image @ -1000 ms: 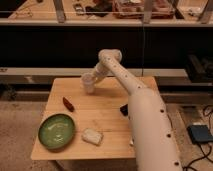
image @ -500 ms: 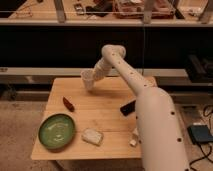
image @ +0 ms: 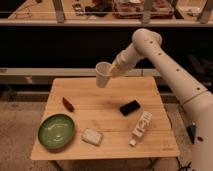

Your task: Pick up the ceramic cup

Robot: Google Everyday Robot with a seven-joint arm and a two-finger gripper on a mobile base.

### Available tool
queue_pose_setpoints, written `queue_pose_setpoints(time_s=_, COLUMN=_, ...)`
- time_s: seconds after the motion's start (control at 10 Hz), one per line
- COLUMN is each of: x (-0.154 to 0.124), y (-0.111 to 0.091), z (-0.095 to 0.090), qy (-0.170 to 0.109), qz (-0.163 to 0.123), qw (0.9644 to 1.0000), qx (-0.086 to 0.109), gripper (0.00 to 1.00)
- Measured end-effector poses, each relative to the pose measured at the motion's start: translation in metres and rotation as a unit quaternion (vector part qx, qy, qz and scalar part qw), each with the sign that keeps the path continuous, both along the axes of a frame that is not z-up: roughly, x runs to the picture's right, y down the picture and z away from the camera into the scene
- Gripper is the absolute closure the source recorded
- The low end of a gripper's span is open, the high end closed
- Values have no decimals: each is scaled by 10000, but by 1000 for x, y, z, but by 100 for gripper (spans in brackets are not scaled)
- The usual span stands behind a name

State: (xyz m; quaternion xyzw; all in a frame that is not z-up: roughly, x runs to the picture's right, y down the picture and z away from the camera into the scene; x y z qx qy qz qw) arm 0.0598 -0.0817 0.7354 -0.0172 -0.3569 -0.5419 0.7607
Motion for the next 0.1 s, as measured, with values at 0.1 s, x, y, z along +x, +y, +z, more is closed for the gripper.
queue_pose_setpoints(time_s=0.1, x=6, y=3, z=-12, qy=-28, qz=-27, qw=10000, qx=-1, gripper=100)
